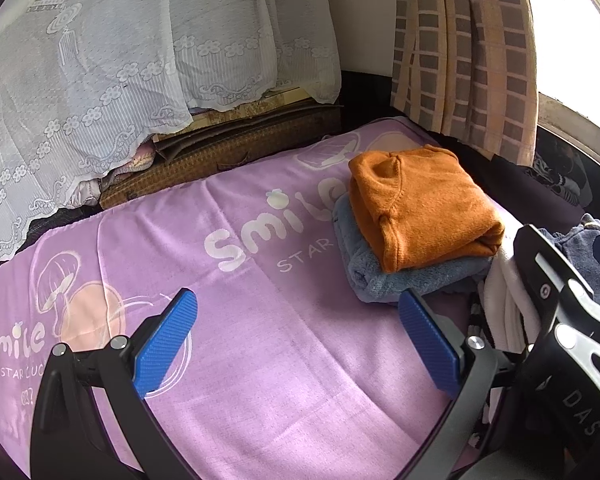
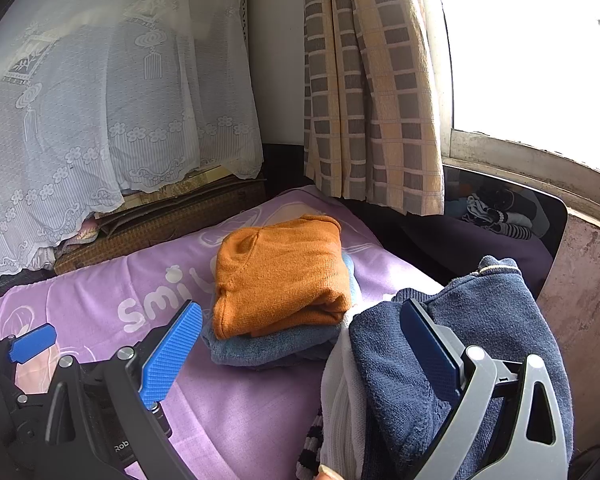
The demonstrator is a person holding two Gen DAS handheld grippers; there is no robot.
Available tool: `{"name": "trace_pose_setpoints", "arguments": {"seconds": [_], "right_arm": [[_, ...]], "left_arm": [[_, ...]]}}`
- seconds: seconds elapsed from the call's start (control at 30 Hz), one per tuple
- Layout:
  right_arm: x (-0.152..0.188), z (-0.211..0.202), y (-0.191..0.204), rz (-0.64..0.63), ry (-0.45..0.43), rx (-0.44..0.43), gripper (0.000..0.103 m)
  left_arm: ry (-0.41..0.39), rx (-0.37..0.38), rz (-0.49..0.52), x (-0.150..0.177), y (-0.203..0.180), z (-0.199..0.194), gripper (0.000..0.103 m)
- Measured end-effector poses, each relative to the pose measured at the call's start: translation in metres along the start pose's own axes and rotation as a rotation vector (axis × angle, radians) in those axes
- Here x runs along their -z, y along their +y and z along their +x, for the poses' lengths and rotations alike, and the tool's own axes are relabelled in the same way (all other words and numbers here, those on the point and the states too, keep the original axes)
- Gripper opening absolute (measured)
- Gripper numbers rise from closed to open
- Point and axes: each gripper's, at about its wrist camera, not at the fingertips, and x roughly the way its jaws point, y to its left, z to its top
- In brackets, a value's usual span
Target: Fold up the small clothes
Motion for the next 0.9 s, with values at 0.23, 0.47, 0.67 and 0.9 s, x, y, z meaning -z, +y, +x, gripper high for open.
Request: {"name": "trace_pose_setpoints", "arguments": {"seconds": [0.23, 0.47, 0.67, 0.9], "right_arm": [[0.0001, 0.0003, -0.0001, 0.000, 0.000, 0.001, 0.100], [0.0001, 0.0000, 0.0005, 0.000, -0.001, 0.001, 0.100], [0.0001, 0.0004, 0.0000, 0.001, 0.000, 0.000, 0.100], [0.0002, 0.0001, 0.0003, 0.000, -0.001, 0.001, 0.100]], "left_arm": [[0.001, 0.001, 0.000, -0.0003, 0.0001, 0.0002, 0.098], [0.017, 0.007, -0.008, 0.0004, -0.0007, 0.0021, 0.098], [0.018, 0.002, -0.010, 0.0005, 0.0001, 0.0025, 0.098], [0.033, 0.016, -0.021, 0.0008, 0.0024, 0.0046, 0.098]]}}
